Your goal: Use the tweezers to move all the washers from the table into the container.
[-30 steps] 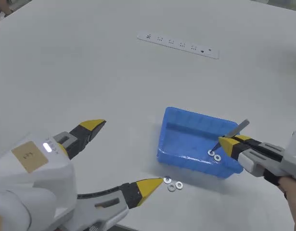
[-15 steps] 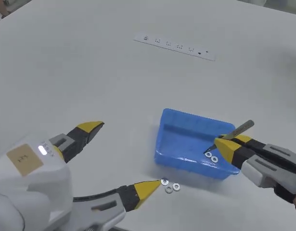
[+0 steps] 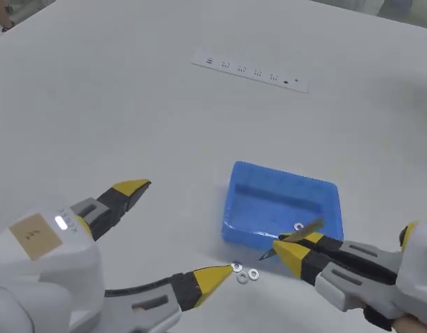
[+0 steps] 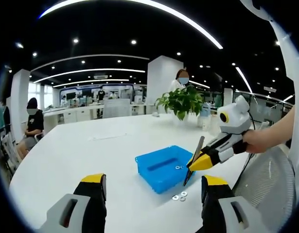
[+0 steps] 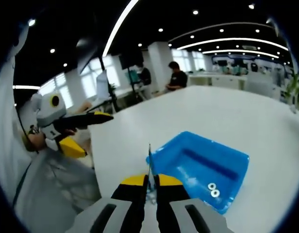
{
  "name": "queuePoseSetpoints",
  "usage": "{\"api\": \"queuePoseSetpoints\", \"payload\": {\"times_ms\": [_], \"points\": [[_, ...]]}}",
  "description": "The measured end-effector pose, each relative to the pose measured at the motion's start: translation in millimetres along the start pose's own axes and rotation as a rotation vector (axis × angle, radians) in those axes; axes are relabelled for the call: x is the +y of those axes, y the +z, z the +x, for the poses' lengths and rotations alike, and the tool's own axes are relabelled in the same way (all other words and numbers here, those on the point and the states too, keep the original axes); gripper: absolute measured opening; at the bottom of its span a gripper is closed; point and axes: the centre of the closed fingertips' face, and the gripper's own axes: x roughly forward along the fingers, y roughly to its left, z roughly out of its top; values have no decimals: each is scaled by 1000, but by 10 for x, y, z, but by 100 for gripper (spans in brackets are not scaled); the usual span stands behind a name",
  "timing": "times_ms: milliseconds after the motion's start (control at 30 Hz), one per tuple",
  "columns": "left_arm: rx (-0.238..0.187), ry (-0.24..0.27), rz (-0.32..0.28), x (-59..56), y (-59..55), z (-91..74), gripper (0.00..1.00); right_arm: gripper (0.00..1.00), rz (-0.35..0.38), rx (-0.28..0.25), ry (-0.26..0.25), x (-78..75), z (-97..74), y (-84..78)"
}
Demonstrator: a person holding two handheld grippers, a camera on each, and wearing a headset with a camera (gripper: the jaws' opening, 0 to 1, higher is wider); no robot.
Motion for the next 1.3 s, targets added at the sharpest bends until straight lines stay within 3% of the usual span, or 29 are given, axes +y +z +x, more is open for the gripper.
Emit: {"api": "queuePoseSetpoints", "payload": {"times_ms": [167, 200, 267, 367, 467, 500, 567, 733, 1300], "points": [[-2, 2, -2, 0, 4, 1, 82, 2, -7, 60, 8, 22, 28, -117], [3, 1, -1, -2, -3, 2, 82, 1, -36, 109, 3, 15, 14, -173], [3, 2, 3, -2, -2, 2, 82, 1, -103, 128, 10, 47, 13, -170], [2, 3, 3, 1, 0, 0, 82, 2, -108, 144, 35, 113, 21, -158], [9, 2, 5, 5, -14, 2, 81, 3, -176, 213, 58, 144, 25, -222], [8, 3, 7, 5, -13, 2, 81, 3, -239, 242, 38, 108, 28, -233], [8, 4, 9, 9, -11, 2, 81, 3, -312, 288, 46, 127, 29, -256], [3, 9, 6, 23, 3, -3, 81, 3, -394, 324, 63, 146, 64, -238], [-1, 5, -4, 33, 11, -2, 81, 4, -358, 352, 109, 133, 142, -214]]}}
